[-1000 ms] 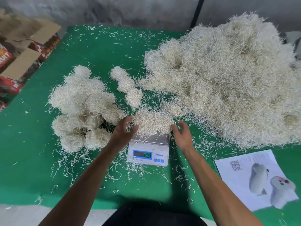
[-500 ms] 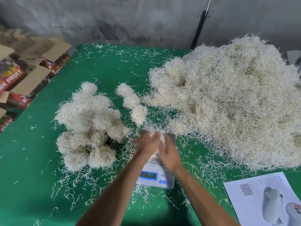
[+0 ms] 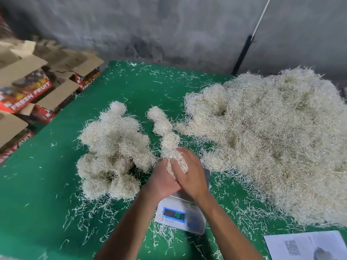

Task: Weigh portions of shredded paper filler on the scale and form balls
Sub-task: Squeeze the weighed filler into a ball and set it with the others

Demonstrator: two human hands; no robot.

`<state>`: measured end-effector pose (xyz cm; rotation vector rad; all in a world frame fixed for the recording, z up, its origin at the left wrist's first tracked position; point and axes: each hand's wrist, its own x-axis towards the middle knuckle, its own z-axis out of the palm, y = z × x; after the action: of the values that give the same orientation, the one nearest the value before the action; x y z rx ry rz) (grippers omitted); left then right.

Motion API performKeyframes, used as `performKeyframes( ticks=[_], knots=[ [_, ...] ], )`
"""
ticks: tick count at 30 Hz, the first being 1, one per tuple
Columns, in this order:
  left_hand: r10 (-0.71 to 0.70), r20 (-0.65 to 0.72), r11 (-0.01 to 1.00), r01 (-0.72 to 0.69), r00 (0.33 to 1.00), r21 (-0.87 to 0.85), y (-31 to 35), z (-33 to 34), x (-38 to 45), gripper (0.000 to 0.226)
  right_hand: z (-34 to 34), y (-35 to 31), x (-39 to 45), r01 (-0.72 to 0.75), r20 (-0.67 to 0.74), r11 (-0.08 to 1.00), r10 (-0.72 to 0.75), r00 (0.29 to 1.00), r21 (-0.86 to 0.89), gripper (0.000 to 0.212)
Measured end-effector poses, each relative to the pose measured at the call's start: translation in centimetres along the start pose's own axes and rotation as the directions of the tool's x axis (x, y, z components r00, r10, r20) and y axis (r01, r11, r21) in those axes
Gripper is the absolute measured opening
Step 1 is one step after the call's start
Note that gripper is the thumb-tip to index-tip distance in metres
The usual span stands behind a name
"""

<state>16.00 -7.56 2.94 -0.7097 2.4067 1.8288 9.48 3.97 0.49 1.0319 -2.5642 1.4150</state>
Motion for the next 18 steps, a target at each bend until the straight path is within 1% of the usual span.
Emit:
performKeyframes(
  ticks=[1,2,3,4,5,6,7,8,9,10,11,12,13,14,15,16,17,18],
  knots=[
    [-0.017,-0.098,1.000,0.019,0.995,0.018,-0.7,-0.6,0.2,0.064,-0.2,0.0,0.0,0.062,0.005,0.998,-0.062,0.998,-0.029,0.045],
    [-0.049,-0.257,0.999,0.050,0.965,-0.004,-1.1,-1.3,0.2,0.062,0.1,-0.1,-0.2,0.153,0.023,0.987,-0.152,0.988,-0.039,0.044],
    [-0.132,-0.207,0.988,0.113,0.969,-0.101,-1.9,-1.4,1.1,0.057,0.8,-0.8,-0.5,0.247,0.041,0.969,-0.246,0.968,-0.024,0.040],
    [-0.117,-0.346,0.983,0.158,0.931,0.093,-2.2,-1.6,0.7,0.053,1.7,-1.7,-0.6,0.318,0.045,0.948,-0.318,0.947,0.019,0.035],
    [-0.201,-0.205,0.975,0.216,0.958,0.055,-3.3,-1.1,0.7,0.047,2.2,-3.0,-0.4,0.319,0.038,0.945,-0.322,0.946,0.071,0.030],
    [-0.130,-0.093,0.983,0.141,0.987,0.120,-2.4,-0.5,-0.4,0.042,2.5,-3.5,0.1,0.272,0.014,0.956,-0.275,0.961,0.108,0.027],
    [-0.097,0.082,0.995,0.095,0.992,0.024,-2.1,0.0,-0.7,0.040,2.2,-3.9,0.9,0.199,-0.009,0.973,-0.199,0.980,0.119,0.028],
    [-0.031,0.030,0.997,0.029,0.999,0.074,-2.0,-0.7,-0.9,0.040,1.8,-4.1,1.6,0.145,-0.042,0.986,-0.142,0.989,0.085,0.031],
    [0.018,-0.048,1.000,-0.019,0.999,-0.016,-1.5,-1.7,-0.5,0.038,1.0,-3.6,2.2,0.133,-0.066,0.991,-0.133,0.989,0.005,0.034],
    [0.051,-0.054,0.999,-0.052,0.997,-0.016,-1.0,-2.0,-0.5,0.036,0.9,-3.8,2.6,0.158,-0.081,0.985,-0.164,0.983,-0.075,0.037],
    [-0.010,-0.138,0.998,0.001,0.990,-0.066,-1.0,-2.6,0.0,0.043,0.8,-4.3,2.6,0.184,-0.102,0.968,-0.203,0.974,-0.172,0.039],
    [-0.069,-0.215,0.991,0.042,0.974,-0.125,-1.9,-3.0,0.5,0.054,1.1,-5.2,2.5,0.203,-0.151,0.945,-0.246,0.957,-0.256,0.039],
    [-0.153,-0.244,0.937,0.061,0.958,-0.344,-2.5,-3.3,1.0,0.063,1.7,-6.2,2.2,0.238,-0.203,0.919,-0.310,0.929,-0.314,0.036],
    [-0.129,-0.263,0.901,0.002,0.956,-0.433,-3.1,-3.3,0.4,0.062,3.0,-6.9,1.8,0.315,-0.195,0.895,-0.387,0.901,-0.317,0.034],
    [-0.144,-0.171,0.825,0.023,0.975,-0.564,-3.0,-2.8,-0.3,0.049,4.0,-7.5,1.2,0.395,-0.080,0.901,-0.413,0.907,-0.181,0.031],
    [-0.128,-0.017,0.747,0.085,0.992,-0.659,-2.7,-2.5,-0.8,0.043,4.6,-7.5,1.1,0.411,0.050,0.911,-0.410,0.911,-0.035,0.030],
    [-0.140,0.131,0.586,0.189,0.981,-0.788,-2.7,-2.0,-0.7,0.052,4.6,-7.1,1.8,0.378,0.117,0.925,-0.379,0.918,0.031,0.030],
    [-0.143,0.216,0.450,0.258,0.966,-0.855,-2.6,-1.8,-0.8,0.060,4.4,-6.6,2.9,0.310,0.106,0.950,-0.312,0.944,0.033,0.030]
  ],
)
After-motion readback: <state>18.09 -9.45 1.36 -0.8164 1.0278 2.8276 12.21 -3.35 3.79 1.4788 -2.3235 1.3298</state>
